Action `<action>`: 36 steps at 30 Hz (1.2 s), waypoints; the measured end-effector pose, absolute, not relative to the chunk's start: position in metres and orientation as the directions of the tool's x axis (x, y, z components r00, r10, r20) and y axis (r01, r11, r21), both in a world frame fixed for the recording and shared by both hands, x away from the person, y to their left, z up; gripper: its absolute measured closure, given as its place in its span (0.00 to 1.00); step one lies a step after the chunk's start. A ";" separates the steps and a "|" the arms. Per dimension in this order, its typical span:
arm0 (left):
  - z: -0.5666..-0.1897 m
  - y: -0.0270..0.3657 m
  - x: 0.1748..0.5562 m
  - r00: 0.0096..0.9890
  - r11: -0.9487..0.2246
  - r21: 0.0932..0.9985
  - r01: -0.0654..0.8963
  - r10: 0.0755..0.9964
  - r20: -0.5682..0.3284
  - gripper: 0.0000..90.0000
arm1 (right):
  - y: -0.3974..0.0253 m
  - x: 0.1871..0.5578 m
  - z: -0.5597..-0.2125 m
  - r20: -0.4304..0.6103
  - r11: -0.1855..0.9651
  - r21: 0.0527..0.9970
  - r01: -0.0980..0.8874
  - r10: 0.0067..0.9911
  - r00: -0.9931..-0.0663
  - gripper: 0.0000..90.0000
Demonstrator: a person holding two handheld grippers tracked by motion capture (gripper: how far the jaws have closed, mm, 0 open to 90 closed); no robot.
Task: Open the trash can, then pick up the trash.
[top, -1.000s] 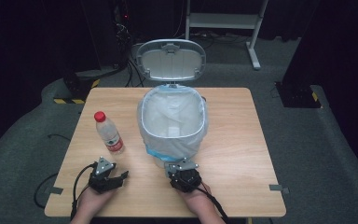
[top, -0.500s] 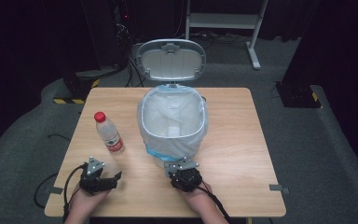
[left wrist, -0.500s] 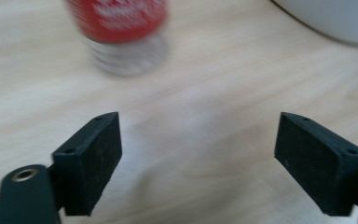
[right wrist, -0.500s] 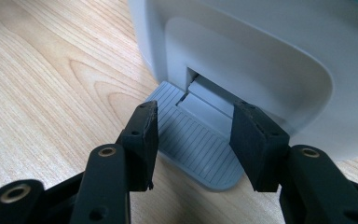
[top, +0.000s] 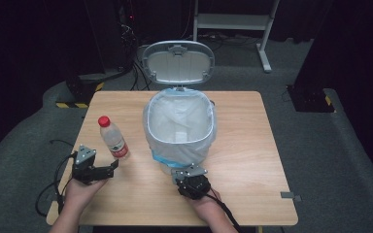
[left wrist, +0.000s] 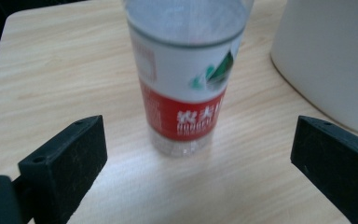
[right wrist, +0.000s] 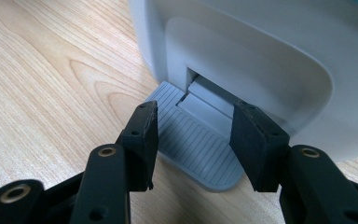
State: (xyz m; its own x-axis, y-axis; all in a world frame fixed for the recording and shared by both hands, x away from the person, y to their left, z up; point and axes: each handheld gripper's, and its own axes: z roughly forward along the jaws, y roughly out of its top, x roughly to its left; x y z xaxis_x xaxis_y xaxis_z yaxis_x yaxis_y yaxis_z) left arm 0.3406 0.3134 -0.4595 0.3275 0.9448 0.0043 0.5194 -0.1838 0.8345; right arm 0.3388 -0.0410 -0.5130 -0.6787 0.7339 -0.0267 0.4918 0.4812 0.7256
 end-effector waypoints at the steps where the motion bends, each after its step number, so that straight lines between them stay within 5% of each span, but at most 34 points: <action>1: -0.458 0.313 0.343 0.328 -0.180 0.837 0.517 0.945 0.001 0.04 | -0.041 0.339 -0.513 -0.027 0.482 0.726 0.491 0.734 -0.679 0.57; 26: -0.444 0.301 0.387 0.340 -0.143 0.870 0.471 0.940 -0.029 0.07 | -0.042 0.338 -0.514 -0.028 0.476 0.734 0.485 0.734 -0.678 0.57; 31: -0.442 0.299 0.389 0.343 -0.139 0.878 0.457 0.939 -0.030 0.12 | -0.042 0.338 -0.514 -0.029 0.476 0.734 0.484 0.735 -0.678 0.57; 36: -0.442 0.296 0.388 0.340 -0.145 0.889 0.434 0.940 -0.012 0.29 | -0.042 0.338 -0.514 -0.028 0.475 0.735 0.484 0.735 -0.678 0.57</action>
